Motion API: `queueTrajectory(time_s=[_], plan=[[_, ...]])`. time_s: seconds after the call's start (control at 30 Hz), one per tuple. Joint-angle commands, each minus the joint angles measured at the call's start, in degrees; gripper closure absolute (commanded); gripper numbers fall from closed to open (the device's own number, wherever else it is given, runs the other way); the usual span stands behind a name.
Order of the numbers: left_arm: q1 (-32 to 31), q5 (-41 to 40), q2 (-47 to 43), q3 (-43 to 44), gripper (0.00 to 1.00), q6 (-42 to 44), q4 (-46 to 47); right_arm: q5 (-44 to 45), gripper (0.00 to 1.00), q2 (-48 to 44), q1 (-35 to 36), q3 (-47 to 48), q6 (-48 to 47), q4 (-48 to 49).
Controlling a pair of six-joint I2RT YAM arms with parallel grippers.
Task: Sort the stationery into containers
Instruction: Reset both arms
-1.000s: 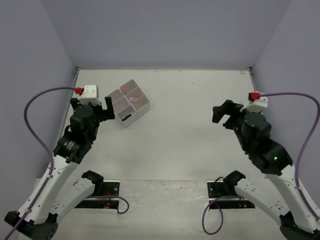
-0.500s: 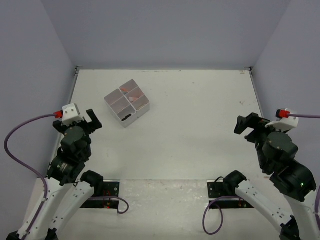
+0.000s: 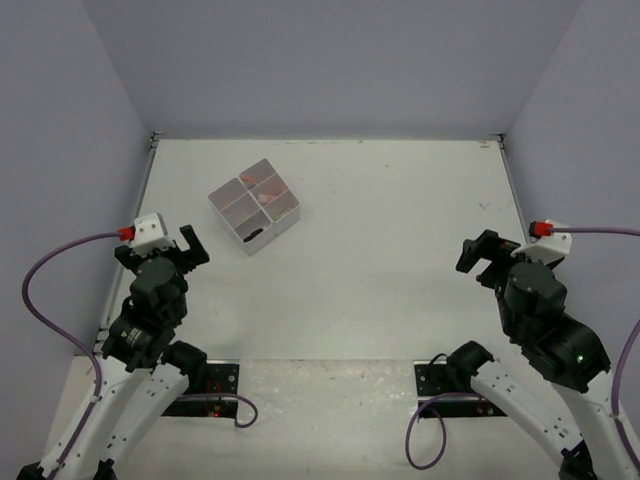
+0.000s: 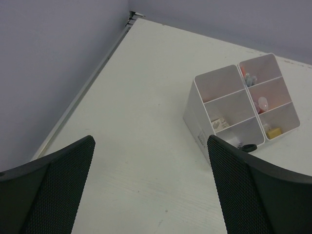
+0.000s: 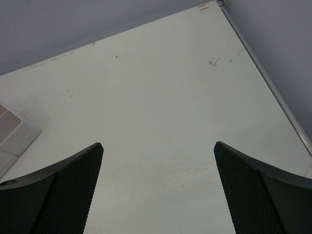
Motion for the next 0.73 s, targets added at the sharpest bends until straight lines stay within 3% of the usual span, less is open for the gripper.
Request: queueTrajectory(time_s=[0.0, 0.3, 0.7], plan=[[0.5, 0.6, -3.0, -2.7, 0.0, 2.3, 5.3, 2.2, 0.01, 1.7, -0.2, -1.3, 2.4, 3.6], [0.5, 2.7, -5.0, -5.1, 0.0, 4.4, 8.2, 1.4, 0.01, 0.5, -0.2, -6.3, 1.6, 8.9], [0.5, 2.1, -5.2, -7.0, 0.0, 1.1, 9.0, 2.0, 0.01, 0.0, -0.2, -9.3, 3.7, 11.8]])
